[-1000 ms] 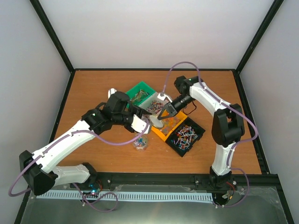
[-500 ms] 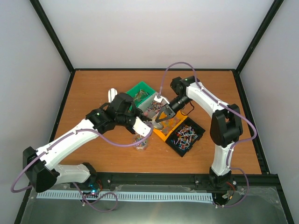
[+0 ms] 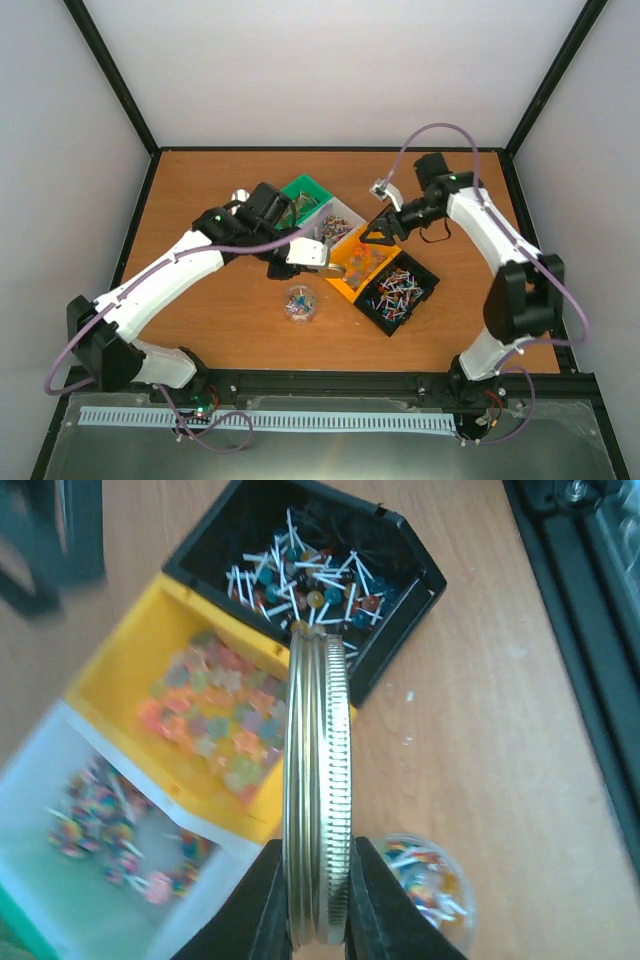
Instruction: Pack the candies
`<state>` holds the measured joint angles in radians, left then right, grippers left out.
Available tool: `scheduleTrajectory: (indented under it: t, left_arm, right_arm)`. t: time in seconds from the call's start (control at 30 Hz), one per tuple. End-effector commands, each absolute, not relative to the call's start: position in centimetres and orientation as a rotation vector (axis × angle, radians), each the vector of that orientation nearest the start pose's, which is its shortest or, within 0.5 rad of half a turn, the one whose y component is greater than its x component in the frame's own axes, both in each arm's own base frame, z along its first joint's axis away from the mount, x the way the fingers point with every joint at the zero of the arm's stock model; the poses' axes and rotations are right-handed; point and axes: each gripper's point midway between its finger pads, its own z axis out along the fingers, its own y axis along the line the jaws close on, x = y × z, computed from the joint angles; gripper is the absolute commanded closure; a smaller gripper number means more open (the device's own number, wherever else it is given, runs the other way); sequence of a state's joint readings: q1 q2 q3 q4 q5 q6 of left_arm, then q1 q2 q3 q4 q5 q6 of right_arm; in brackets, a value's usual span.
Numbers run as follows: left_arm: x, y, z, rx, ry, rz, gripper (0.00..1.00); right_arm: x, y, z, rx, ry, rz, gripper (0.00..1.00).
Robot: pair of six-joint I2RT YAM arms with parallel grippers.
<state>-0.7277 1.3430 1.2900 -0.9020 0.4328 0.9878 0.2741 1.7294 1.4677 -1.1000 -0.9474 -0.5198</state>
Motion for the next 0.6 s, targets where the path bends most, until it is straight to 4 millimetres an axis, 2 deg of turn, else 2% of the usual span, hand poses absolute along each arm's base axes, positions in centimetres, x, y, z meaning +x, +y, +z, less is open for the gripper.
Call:
scheduleTrajectory:
  t: [0.0,0.13,0.33,0.57]
  left_arm:
    - [19.8,-27.1,23.6,1.753,1.821,-0.769,0.99]
    - [20.7,-27.2,24.7,1.580,1.917,-0.959,0.99]
    - [22.6,-26.5,26.4,1.331,1.988,-1.217,0.98]
    - [22.4,-26.9,27.0,1.300,1.990,-1.363,0.97]
  right_arm:
    - [29.4,22.5,23.5,-1.252,1.980,1.090,0.28]
    - [26.7,23.5,25.0,-1.284,1.873,1.218,0.24]
    - [24.0,25.1,23.7,-1.342,1.911,1.362,0.22]
    - [23.1,27.1,24.0,-1.374,1.882,1.423,0.24]
